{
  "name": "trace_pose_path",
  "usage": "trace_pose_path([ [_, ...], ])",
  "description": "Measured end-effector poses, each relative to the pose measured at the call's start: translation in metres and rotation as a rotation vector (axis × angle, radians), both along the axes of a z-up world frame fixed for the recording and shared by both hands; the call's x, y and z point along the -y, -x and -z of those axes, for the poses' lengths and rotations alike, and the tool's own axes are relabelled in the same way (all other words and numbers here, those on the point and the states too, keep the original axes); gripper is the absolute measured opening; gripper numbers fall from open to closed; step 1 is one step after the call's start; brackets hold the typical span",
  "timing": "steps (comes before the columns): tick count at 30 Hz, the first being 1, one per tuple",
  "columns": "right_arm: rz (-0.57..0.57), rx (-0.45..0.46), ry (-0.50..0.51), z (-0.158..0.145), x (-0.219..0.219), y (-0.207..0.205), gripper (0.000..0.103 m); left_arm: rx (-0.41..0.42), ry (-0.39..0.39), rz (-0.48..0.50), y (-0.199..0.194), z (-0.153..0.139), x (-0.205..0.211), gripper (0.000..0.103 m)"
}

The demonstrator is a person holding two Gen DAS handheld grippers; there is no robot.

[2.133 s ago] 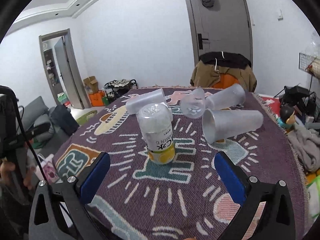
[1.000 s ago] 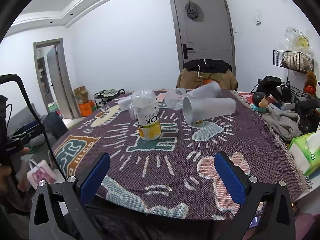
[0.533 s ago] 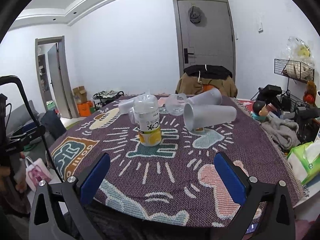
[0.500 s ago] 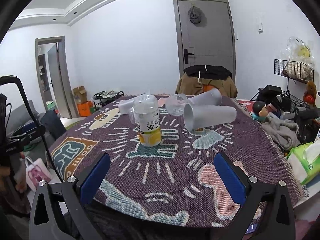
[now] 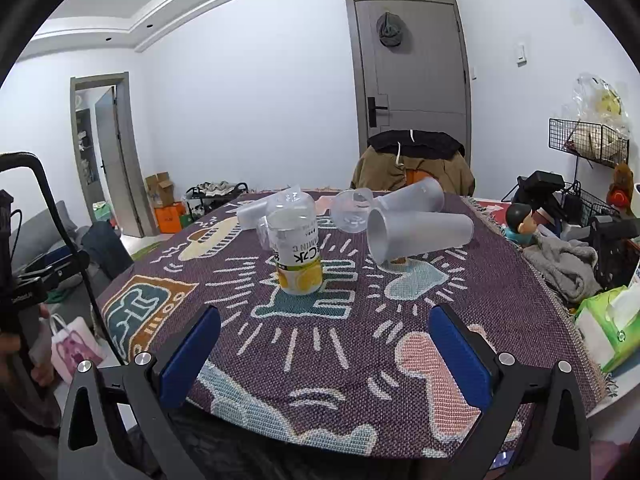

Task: Flip cup upside down

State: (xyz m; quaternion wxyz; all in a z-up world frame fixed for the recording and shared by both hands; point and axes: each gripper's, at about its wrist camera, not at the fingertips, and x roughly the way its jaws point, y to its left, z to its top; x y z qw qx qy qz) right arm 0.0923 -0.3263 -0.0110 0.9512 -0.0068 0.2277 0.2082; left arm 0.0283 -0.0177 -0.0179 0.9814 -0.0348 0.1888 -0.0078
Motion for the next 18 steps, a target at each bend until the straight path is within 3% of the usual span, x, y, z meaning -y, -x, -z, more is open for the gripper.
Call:
trace_pose_path([
  [18,0.000,-0.002,0.002,-0.0013,-0.0002,-0.0021,0.103,-0.016,0.013,-0.014,-0.0031,-0.0004,-0.0054,0.103],
])
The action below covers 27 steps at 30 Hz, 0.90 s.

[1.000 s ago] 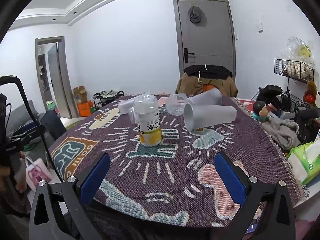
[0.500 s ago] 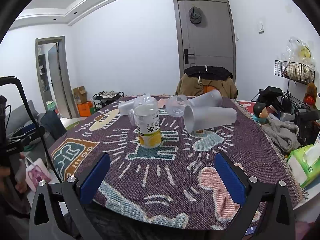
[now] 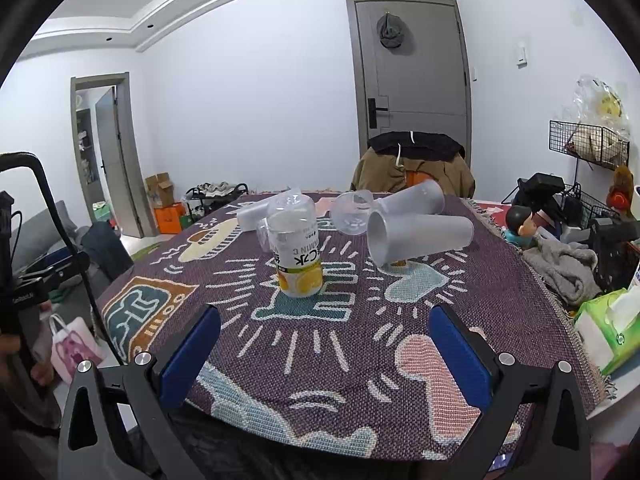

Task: Flip cup upside down

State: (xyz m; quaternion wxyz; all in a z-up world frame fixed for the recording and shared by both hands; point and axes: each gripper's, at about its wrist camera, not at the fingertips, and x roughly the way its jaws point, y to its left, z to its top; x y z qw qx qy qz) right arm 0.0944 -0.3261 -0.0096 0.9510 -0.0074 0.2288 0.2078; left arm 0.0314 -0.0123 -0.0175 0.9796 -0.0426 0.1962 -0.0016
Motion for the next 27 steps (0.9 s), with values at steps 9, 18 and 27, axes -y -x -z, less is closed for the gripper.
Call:
trace_pose_path([
  [9,-0.003,-0.003,-0.005,-0.0013,0.0004,-0.0010,0.103,0.014,0.010,-0.030,0.0019,-0.0014,-0.0050,0.103],
  [18,-0.002,-0.003,-0.003,-0.0008,0.0000,-0.0010,0.103,0.023,0.001,-0.031,0.0027,-0.0026,-0.0051,0.103],
  [27,0.001,-0.003,-0.003,0.0018,-0.0006,0.0006,0.103,0.029,-0.017,-0.028,0.0034,-0.0054,-0.0031,0.103],
])
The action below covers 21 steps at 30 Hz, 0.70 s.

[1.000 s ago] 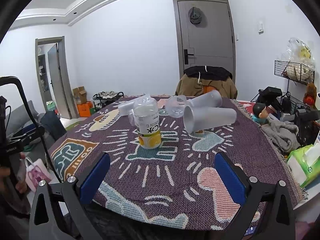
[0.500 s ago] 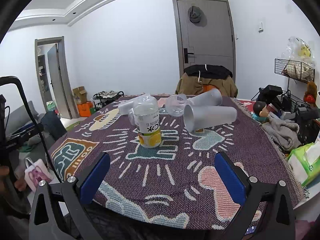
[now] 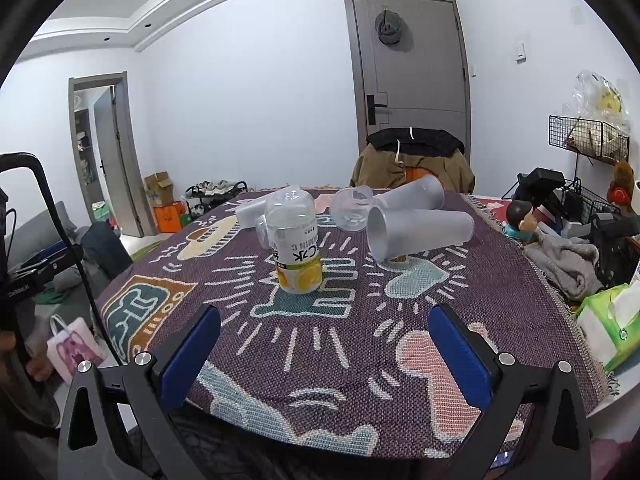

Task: Flip cup upside down

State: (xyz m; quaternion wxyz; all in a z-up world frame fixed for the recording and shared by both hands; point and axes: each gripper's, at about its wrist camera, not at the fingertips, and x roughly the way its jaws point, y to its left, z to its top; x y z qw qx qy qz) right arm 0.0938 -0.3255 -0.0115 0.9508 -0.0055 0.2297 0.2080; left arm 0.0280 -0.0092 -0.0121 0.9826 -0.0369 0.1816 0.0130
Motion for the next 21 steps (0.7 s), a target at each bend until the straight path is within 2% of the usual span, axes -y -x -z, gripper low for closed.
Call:
trace_pose_path([
  [21,0.009,-0.019,0.001,0.0060,-0.0001,-0.0015,0.103,0.004,-0.021,0.010,0.0031,0.0005,0.0047,0.103],
])
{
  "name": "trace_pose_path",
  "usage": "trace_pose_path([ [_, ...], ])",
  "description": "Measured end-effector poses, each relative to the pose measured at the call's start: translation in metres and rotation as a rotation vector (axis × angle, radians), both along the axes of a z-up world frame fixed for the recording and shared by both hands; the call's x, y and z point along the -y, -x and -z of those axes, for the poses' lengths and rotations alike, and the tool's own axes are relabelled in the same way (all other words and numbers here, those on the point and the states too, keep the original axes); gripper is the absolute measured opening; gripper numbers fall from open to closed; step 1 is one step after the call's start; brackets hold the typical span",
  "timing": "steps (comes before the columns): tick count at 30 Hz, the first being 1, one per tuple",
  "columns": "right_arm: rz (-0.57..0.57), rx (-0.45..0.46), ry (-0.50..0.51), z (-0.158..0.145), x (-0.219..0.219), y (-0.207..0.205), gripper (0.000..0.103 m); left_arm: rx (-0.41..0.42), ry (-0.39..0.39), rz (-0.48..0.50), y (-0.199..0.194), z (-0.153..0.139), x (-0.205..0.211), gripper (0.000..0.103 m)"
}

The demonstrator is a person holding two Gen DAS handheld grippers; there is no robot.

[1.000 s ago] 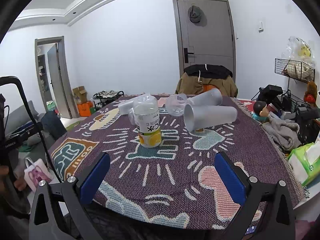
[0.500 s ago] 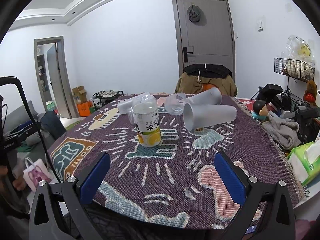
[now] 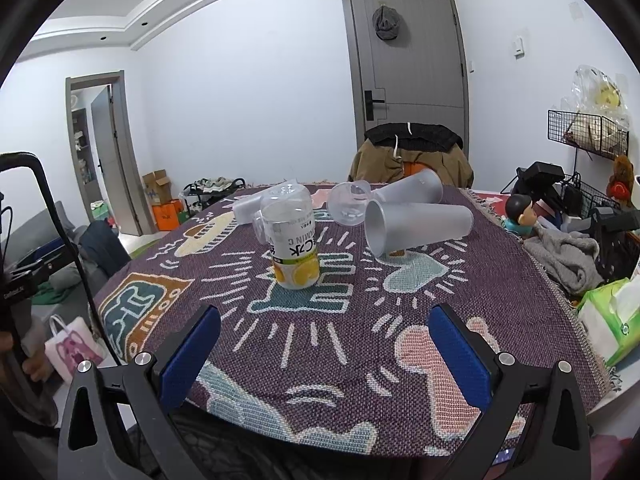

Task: Flip cup upside down

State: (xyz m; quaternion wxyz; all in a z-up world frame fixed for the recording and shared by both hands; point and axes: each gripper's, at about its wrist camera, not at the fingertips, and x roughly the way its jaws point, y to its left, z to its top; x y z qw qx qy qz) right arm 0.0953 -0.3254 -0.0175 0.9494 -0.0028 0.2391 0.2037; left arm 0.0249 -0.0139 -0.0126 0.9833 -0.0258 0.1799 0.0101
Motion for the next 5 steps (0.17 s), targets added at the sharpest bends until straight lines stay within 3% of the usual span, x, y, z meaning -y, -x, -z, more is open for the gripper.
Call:
trace_pose_path([
  [5,0.000,-0.001,0.000,0.0002,0.0000,-0.0001,0.103,0.002,-0.002,-0.002,0.0002,-0.0001,0.0005,0.103],
])
